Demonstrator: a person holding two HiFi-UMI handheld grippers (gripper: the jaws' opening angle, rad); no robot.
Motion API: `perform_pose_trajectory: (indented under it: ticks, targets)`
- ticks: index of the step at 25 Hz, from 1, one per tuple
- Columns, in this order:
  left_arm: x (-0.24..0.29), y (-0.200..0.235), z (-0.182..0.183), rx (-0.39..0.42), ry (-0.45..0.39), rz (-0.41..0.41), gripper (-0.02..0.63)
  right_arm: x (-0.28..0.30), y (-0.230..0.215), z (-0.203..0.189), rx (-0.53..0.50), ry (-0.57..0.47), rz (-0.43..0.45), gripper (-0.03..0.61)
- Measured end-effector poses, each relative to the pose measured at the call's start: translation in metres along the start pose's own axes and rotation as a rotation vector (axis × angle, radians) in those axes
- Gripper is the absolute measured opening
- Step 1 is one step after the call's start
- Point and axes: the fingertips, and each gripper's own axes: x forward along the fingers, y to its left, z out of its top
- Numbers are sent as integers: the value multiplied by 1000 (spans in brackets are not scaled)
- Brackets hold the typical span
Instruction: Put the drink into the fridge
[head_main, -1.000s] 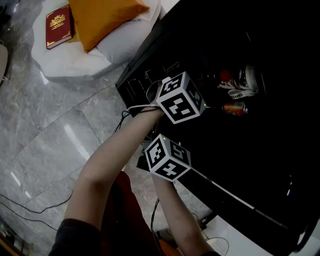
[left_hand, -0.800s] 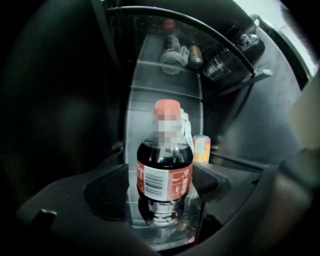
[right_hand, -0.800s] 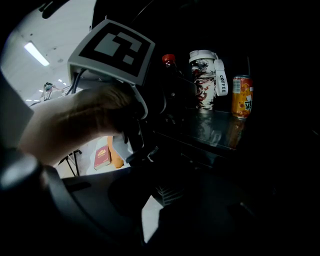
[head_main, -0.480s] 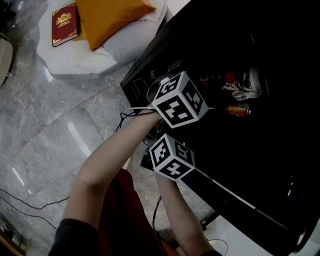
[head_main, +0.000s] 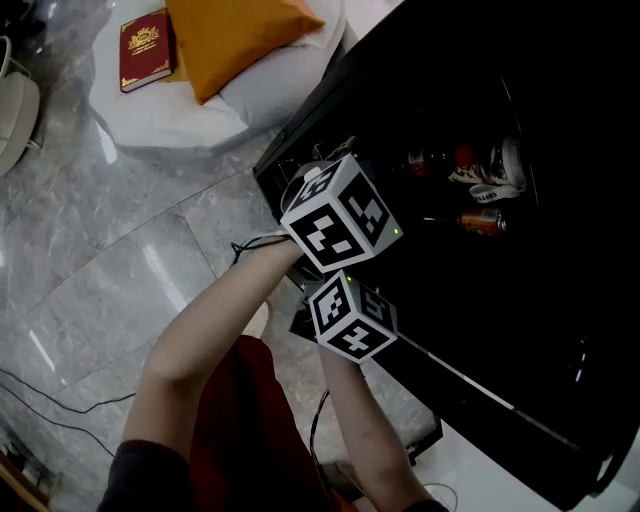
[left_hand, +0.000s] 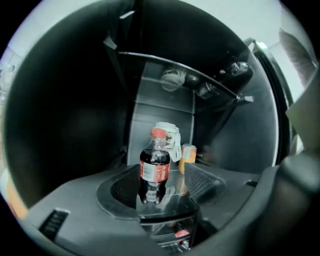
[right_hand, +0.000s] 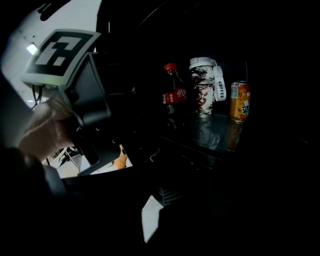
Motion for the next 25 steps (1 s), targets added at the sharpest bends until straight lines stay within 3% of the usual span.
perform_pose_trajectory:
  ticks: [11,17,25]
  targets:
    - [-40,-7,-12,-49,33,66,64,-20,4,2,-5,-18,7,17]
    - [-66,-12,-21,-99,49,105,21,-35,12,4,-21,-30,15,17]
    - [-104,-15,-27,-150,68,164,11,-55,28,9,-9,-49,43,17]
